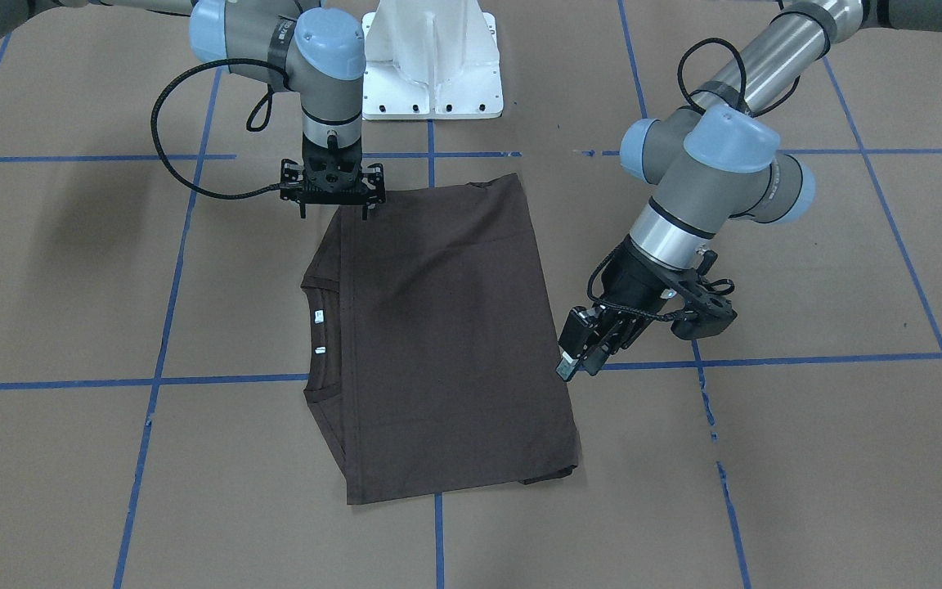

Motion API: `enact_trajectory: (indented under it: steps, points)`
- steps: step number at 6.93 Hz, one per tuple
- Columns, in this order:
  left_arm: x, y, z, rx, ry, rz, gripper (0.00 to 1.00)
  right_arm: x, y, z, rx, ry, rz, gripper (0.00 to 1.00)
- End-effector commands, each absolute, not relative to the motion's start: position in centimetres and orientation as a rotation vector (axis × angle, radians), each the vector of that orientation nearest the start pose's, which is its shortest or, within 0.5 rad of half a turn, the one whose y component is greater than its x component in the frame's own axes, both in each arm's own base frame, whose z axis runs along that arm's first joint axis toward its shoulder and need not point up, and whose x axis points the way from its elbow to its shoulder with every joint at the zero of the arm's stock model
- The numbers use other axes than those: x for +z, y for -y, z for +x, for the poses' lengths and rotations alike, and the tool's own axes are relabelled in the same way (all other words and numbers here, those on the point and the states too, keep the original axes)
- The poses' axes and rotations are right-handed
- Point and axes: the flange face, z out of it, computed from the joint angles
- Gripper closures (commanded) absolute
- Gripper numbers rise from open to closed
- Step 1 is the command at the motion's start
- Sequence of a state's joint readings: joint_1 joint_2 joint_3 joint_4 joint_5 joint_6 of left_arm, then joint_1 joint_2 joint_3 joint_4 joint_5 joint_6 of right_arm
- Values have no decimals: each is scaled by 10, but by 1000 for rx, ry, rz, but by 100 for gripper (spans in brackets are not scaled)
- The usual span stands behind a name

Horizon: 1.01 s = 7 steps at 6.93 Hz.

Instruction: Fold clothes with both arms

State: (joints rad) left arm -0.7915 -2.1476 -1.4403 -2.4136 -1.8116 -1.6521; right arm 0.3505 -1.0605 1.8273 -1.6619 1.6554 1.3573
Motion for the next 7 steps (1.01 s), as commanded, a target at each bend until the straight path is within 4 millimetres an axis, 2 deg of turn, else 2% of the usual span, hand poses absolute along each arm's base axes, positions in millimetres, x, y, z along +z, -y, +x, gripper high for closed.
enact_trajectory:
  steps: [1,2,3,7]
  points:
    - [280,579,418,-590,-1296,257,44,271,321,-553,409,824,-2,21]
    - [280,579,418,-590,-1296,257,44,273,318,-552,431,823,-12,42]
    - [280,579,418,-590,-1296,257,44,275,317,-554,487,819,-41,53]
    - [277,578,419,-588,-1301,257,44,292,313,-540,655,804,-116,52]
